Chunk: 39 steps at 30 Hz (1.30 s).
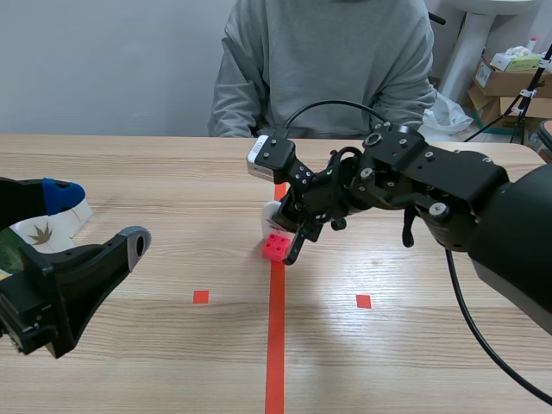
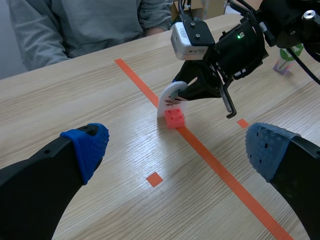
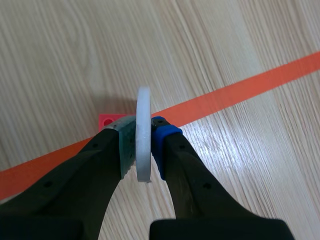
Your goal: Do the leaf sorting experiment
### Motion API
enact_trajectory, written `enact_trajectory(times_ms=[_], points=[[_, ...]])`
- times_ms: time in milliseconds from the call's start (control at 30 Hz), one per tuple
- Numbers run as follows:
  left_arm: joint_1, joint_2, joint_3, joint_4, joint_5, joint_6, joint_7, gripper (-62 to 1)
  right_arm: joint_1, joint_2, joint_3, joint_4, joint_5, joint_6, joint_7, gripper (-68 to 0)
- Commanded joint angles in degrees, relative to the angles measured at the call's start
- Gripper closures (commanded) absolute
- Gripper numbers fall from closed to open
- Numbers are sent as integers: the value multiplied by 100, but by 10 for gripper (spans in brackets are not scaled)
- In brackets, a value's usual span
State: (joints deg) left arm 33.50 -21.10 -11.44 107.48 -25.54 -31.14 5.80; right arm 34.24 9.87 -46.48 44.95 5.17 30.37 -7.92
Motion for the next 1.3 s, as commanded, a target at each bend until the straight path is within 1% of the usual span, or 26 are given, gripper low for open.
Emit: enact_trajectory(times_ms=[0,133,167,267,367,433,467,600,733,900,1267], points=[[-4,42,-22,92,-74,13,-79,-585,96,20,116,131,195,-236,-138,-16],[-4,42,-22,92,-76,11,-79,-585,2,103,448,214,789,-1075,-494,-17],[-4,42,-22,92,-76,11,-79,-585,-26,125,575,225,844,-1209,-597,-17],[-4,42,-22,92,-76,11,-79,-585,-26,192,1010,225,866,-1438,-997,-16],[-4,42,-22,92,-79,11,-79,-585,-24,317,1582,225,964,-1510,-1283,-15],[-4,42,-22,92,-79,11,-79,-585,-24,426,1952,225,964,-1626,-1482,-15],[-4,42,-22,92,-79,11,-79,-585,-24,498,2114,225,964,-1626,-1541,-15],[-4,42,-22,92,-79,11,-81,-585,-33,859,2614,225,1036,-1735,-1644,-15],[-4,42,-22,92,-79,11,-81,-585,-105,1191,3012,225,1143,-1751,-1639,-15],[-4,42,-22,92,-79,11,-81,-585,-286,1429,3272,225,1204,-1753,-1617,-15],[-7,42,-22,92,-79,11,-81,-585,-695,1425,3342,225,1292,-1753,-1440,-15]])
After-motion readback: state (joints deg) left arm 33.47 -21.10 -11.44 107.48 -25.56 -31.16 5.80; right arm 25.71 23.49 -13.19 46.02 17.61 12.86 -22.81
